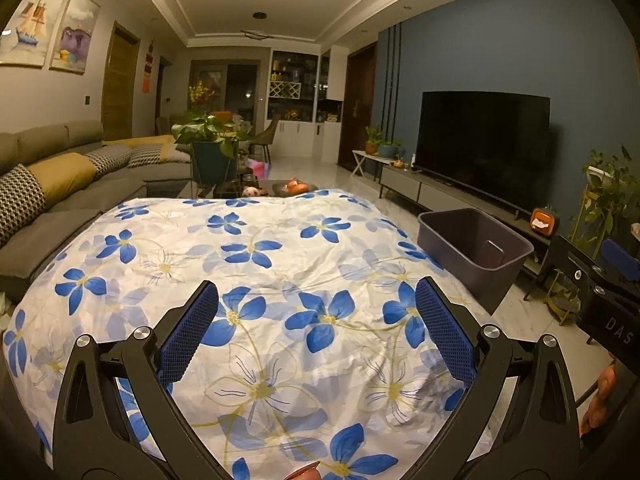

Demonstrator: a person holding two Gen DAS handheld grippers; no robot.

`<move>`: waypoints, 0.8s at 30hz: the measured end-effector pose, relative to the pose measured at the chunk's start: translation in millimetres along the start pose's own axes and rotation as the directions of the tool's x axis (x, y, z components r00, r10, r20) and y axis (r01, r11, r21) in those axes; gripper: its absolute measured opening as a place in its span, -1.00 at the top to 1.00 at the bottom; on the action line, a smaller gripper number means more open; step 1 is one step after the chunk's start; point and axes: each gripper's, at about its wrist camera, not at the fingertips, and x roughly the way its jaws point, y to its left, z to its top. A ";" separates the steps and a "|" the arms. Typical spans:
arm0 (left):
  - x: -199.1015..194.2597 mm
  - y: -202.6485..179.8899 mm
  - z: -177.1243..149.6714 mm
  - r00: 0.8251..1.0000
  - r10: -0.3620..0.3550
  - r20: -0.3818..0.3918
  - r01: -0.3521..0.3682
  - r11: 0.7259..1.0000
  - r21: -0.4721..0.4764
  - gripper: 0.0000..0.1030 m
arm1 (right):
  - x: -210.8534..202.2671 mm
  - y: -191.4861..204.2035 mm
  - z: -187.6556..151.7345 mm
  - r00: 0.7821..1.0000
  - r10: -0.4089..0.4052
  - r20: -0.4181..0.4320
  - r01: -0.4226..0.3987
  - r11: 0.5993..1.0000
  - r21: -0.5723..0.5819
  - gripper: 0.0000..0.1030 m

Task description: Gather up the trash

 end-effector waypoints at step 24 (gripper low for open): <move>-2.5 -6.7 -0.4 1.000 -0.008 0.004 0.008 1.000 0.000 -0.89 | -1.9 -1.1 -0.6 1.000 0.002 0.003 -0.002 1.000 0.011 -0.89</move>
